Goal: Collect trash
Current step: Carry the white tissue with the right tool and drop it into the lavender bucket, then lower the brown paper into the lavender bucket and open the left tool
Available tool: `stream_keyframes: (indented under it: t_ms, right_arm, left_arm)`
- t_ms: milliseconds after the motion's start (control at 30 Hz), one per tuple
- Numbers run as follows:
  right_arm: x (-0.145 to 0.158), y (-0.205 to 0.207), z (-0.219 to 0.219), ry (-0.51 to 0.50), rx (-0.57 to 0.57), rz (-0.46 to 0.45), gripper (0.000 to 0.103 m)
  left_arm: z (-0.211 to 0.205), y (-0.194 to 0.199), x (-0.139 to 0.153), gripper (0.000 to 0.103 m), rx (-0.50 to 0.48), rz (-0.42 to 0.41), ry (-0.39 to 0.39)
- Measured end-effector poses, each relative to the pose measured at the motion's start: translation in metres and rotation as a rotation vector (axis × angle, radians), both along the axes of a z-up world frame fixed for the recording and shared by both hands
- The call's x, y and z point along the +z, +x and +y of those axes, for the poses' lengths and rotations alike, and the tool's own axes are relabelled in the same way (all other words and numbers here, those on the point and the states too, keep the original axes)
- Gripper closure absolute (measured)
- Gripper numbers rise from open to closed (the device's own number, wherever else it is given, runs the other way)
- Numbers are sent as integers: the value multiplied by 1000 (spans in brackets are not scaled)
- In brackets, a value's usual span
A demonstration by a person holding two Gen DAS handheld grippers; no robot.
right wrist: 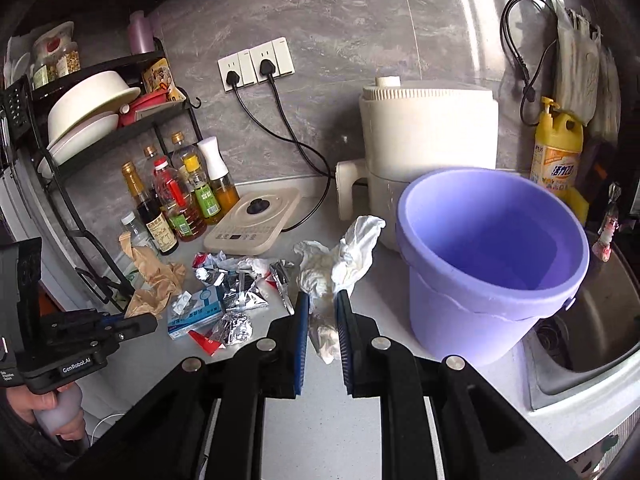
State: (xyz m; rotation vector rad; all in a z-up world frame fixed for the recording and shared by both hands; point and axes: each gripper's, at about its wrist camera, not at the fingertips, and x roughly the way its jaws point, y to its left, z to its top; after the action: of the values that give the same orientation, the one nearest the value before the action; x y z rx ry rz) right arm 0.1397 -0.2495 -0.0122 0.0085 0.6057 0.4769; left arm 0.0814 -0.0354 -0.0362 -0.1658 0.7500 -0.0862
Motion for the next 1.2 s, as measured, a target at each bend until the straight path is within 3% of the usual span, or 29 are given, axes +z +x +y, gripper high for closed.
stream_keyframes:
  t_ms: [500,533,633,700,767,867,1200]
  right_arm:
    - [33,60,-58,-7,-160,-108,85]
    - [34,65,-62,-5,-165,-110,83]
    - [33,72,-74,2,-189,-120,47]
    - [33,68,-83,7,-213,-134,39]
    - [34,60,-95,8,-241,-160,19]
    - [31,44,-113,11,-280,-178,12]
    - [20,-7,-159,93,-422,-172,11]
  left_arm:
    - [-48,57,42,91,-118,-93,20]
    - [-52,62,44,91,-129,-97,16]
    - [-66,76,53,91,-165,-116,8]
    - [-75,84,58,91,-192,-128,0]
    - [-82,92,60,91,-214,-127,-16]
    - [-96,102,62,91,-251,-125,-32]
    - [-158,136,65,91,-419,-108,-18]
